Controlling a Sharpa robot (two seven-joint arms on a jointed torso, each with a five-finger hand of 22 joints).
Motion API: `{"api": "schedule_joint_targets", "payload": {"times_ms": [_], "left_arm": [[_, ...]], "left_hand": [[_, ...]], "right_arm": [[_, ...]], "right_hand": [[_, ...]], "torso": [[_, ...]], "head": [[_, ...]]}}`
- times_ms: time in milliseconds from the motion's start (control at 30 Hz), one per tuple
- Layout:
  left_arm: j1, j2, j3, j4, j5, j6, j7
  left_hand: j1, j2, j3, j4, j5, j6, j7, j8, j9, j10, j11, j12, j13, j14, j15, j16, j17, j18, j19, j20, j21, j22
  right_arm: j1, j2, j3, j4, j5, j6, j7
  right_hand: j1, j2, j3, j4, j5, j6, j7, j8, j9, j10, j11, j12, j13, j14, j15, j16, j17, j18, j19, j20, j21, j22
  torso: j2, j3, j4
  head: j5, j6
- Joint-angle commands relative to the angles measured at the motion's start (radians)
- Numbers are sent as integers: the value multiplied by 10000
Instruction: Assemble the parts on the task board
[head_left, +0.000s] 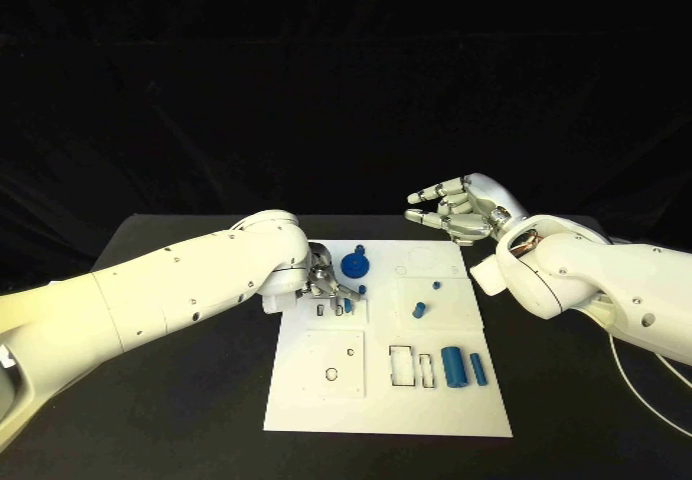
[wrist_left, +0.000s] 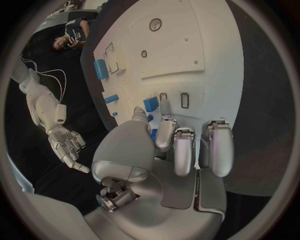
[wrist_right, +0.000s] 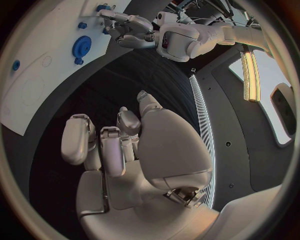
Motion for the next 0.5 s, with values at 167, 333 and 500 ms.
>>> {"api": "schedule_joint_targets", "payload": {"times_ms": [167,333,500], "left_arm": [[-15,54,-8,-51,15,-14,-232],[-17,75,-9,-46,16,-89,-176],[-18,92,-9,-44,16,-131,-143]], "left_hand": [[296,39,129,-70,7,-92,-1,80,96,-46,-1,-30,-3,1055,-25,30,2634,-104,207,-29,23,994],[344,40,163,-74,7,-103,-1,89,121,-43,-1,-26,4,1055,-25,30,2634,-106,210,-28,28,1005],[362,40,177,-76,7,-106,-1,92,131,-40,-2,-21,11,1055,-25,30,2634,-105,208,-28,26,1003]], "right_arm": [[-8,30,-11,-32,-114,235,-51],[-9,50,-18,-44,-114,252,-57],[-10,72,-24,-53,-114,267,-64]], "right_hand": [[50,1,-62,11,46,74,12,31,8,-30,-73,-50,-15,714,-34,-59,1318,166,-59,-22,-66,-15],[50,1,-62,11,46,74,12,31,8,-30,-73,-50,-15,714,-34,-59,1318,166,-59,-22,-66,-15],[50,1,-62,11,46,74,12,31,8,-30,-73,-50,-15,714,-34,-59,1318,166,-59,-22,-66,-15]], "torso": [[2,-5,4],[10,-6,19],[16,-4,19]], "head": [[-22,-20],[-44,-16],[-47,-19]]}}
